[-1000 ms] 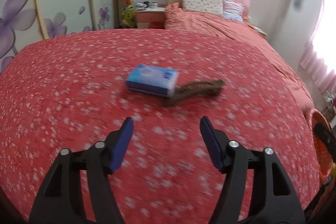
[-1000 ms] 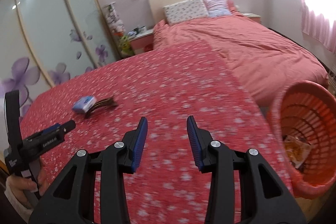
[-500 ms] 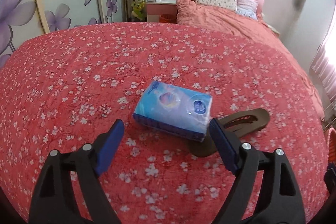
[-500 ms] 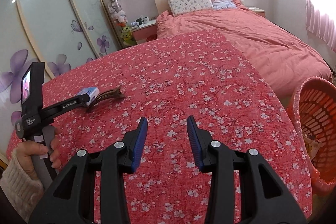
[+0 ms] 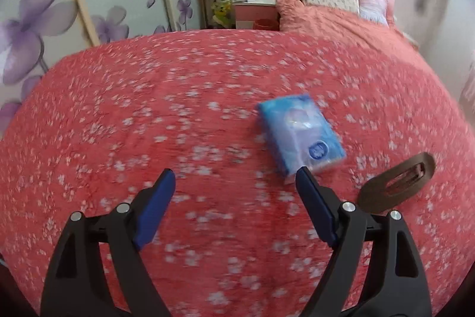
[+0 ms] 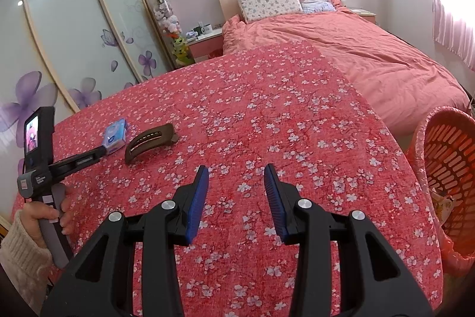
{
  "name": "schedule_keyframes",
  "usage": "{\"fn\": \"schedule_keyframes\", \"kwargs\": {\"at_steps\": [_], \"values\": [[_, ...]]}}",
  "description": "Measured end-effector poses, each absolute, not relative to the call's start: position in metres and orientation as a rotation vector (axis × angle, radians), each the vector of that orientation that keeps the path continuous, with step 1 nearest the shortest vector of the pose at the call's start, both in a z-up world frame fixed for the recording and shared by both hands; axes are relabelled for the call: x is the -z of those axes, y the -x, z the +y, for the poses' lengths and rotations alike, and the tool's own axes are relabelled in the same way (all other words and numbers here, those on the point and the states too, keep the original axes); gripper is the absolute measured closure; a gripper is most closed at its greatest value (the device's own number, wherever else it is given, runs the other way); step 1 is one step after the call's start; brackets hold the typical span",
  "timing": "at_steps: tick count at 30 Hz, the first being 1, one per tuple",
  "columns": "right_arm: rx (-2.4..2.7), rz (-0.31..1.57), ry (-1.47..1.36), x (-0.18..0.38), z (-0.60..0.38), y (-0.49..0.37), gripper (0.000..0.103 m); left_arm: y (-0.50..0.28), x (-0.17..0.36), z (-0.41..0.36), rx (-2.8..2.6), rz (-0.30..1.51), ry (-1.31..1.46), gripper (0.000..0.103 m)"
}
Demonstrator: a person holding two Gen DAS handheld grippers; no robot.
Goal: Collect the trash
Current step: 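Move both open tools toward the blue tissue pack and brown hair clip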
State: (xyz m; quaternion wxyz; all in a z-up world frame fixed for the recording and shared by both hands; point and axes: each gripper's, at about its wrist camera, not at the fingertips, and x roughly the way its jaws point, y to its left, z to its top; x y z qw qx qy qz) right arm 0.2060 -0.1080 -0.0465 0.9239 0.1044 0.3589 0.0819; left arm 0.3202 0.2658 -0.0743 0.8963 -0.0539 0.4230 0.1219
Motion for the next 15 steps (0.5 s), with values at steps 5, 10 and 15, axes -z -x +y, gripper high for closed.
{"fn": "schedule_keyframes", "kwargs": {"at_steps": [5,10,15], "values": [[-0.170,0.740,-0.209,0.048,-0.106,-0.207,0.063,-0.325,0.060,0.265,-0.204,0.830,0.212,0.020],[-0.161,0.745,-0.209,0.048,-0.108,-0.205,0.063,-0.354,0.069,0.243,-0.206,0.867,0.201,0.020],[-0.152,0.746,-0.213,0.049,-0.111,-0.207,0.063,-0.374,0.079,0.236,-0.234,0.903,0.210,0.029]]}}
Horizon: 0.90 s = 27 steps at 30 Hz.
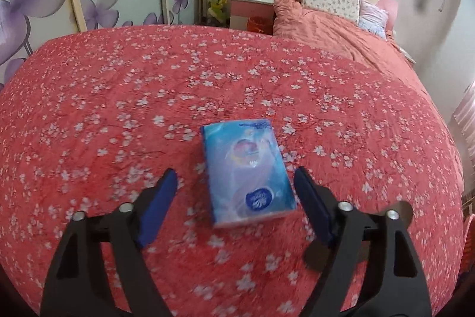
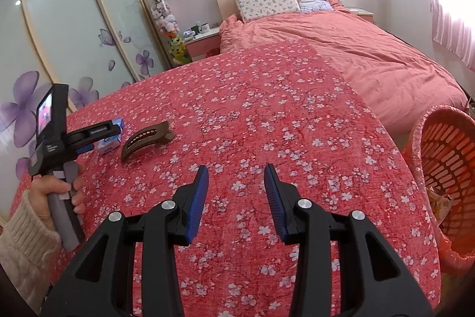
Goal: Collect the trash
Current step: 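Move both open tools toward the blue tissue pack and brown hair clip, then close the left tool on the blue tissue pack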
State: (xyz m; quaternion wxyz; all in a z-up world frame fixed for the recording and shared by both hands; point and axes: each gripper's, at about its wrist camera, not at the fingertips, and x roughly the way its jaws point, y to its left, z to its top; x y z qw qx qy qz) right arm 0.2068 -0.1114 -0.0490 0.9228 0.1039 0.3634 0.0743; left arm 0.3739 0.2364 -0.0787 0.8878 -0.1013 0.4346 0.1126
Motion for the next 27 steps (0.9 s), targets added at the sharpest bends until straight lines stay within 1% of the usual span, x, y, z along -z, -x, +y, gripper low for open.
{"fn": "schedule_keyframes", "kwargs": {"at_steps": [2,3,4,10,14,16,27], "values": [[-0.153,0.747,-0.213,0.049,-0.110,-0.207,0.063,-0.378,0.081,0.239,-0.243,0.909,0.208,0.040],[-0.154,0.748,-0.212,0.049,-0.109,-0.208,0.063,-0.379,0.081,0.240,-0.253,0.906,0.201,0.043],[-0.156,0.748,-0.210,0.049,-0.107,-0.208,0.063,-0.380,0.081,0.241,-0.257,0.906,0.191,0.051],[-0.176,0.747,-0.198,0.047,-0.101,-0.208,0.063,-0.365,0.081,0.272,-0.278,0.922,0.147,0.051],[-0.203,0.761,-0.193,0.049,-0.088,-0.213,0.063,-0.352,0.084,0.306,-0.335,0.929,0.137,0.049],[-0.225,0.774,-0.196,0.051,-0.079,-0.217,0.063,-0.349,0.084,0.314,-0.336,0.923,0.157,0.050],[-0.381,0.791,-0.173,0.054,0.008,-0.248,0.063,-0.340,0.088,0.317,-0.309,0.904,0.160,0.050]]}}
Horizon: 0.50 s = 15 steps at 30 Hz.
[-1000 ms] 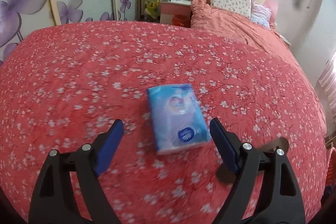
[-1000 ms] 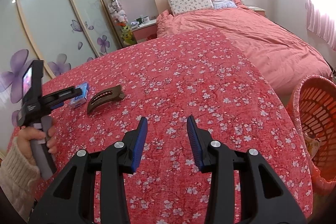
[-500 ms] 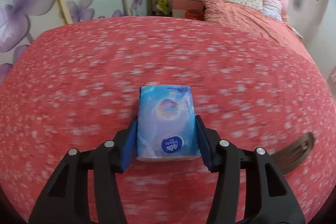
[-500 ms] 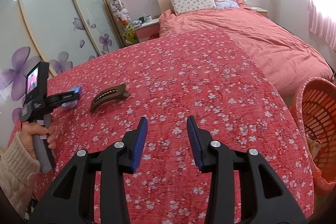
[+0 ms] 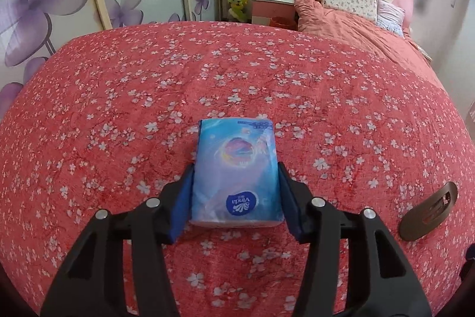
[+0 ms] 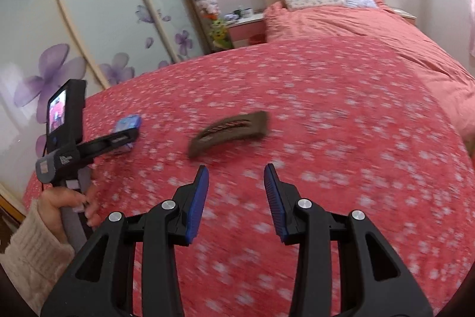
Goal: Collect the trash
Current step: 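Close the left tool on the blue tissue pack, then close the right tool on the brown hair clip while the left tool holds the tissue pack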
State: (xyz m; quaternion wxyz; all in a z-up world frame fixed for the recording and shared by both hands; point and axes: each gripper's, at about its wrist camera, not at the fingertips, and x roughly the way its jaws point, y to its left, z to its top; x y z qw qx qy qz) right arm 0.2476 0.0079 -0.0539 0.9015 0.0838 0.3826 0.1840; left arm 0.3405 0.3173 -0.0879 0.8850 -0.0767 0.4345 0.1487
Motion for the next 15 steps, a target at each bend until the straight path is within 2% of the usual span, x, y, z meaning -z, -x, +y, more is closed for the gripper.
{"fn": "schedule_keyframes", "kwargs": {"at_steps": [8,15], "values": [[-0.431,0.777,-0.178,0.052,0.056,-0.292,0.065,-0.340,0.089,0.317,-0.309,0.904,0.161,0.050],[-0.461,0.893,-0.138,0.064,0.069,-0.322,0.065,-0.341,0.092,0.320,-0.305,0.903,0.164,0.050]]}}
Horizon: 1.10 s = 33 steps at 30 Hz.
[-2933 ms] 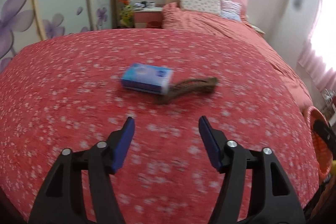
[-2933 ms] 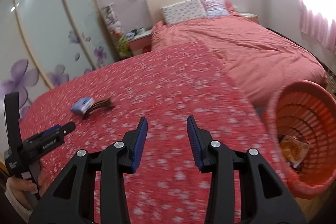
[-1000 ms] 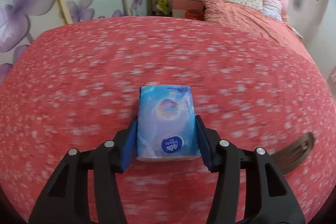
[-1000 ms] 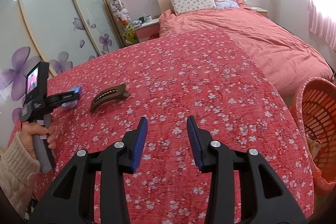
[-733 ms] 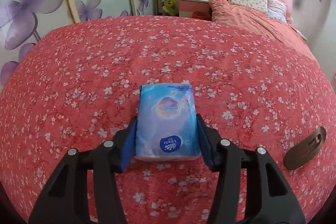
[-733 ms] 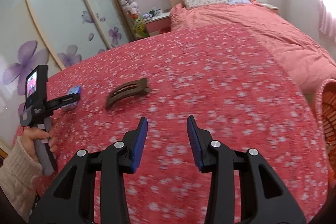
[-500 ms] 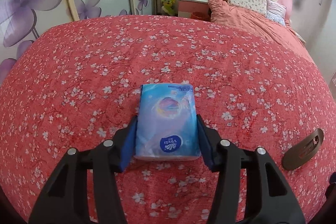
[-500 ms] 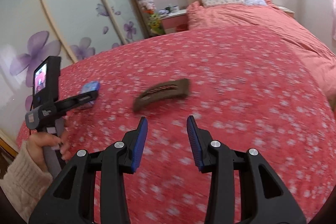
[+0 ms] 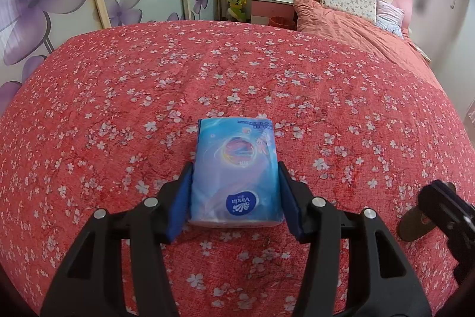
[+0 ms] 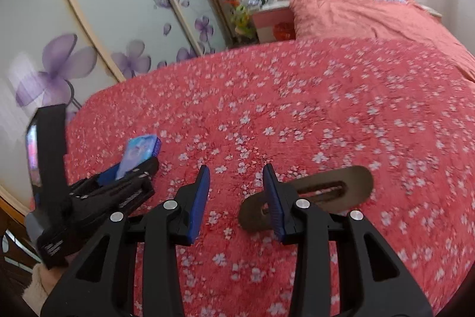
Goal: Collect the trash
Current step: 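Close the right tool on the brown hair clip while the left tool holds the tissue pack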
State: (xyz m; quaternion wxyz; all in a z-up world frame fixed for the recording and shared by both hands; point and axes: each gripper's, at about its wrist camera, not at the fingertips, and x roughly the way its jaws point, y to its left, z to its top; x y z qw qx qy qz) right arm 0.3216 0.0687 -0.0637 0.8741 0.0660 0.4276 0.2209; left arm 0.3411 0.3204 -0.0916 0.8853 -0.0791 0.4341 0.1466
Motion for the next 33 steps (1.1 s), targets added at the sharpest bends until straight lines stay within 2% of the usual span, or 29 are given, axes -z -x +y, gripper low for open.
{"fn": "schedule_keyframes", "kwargs": {"at_steps": [8,12,19,26,33], "values": [[-0.506,0.929,0.054,0.064,0.072,-0.306,0.065,-0.342,0.092,0.319,-0.306,0.904,0.161,0.050],[-0.457,0.956,0.099,0.068,0.054,-0.299,0.069,-0.344,0.093,0.318,-0.308,0.905,0.159,0.049],[-0.409,0.908,0.032,0.059,0.016,-0.266,0.071,-0.344,0.093,0.317,-0.308,0.905,0.159,0.049],[-0.321,0.832,-0.179,0.052,-0.028,-0.254,0.070,-0.344,0.093,0.318,-0.308,0.905,0.159,0.049],[-0.289,0.943,-0.274,0.073,-0.021,-0.268,0.070,-0.344,0.092,0.318,-0.308,0.905,0.159,0.049]]}}
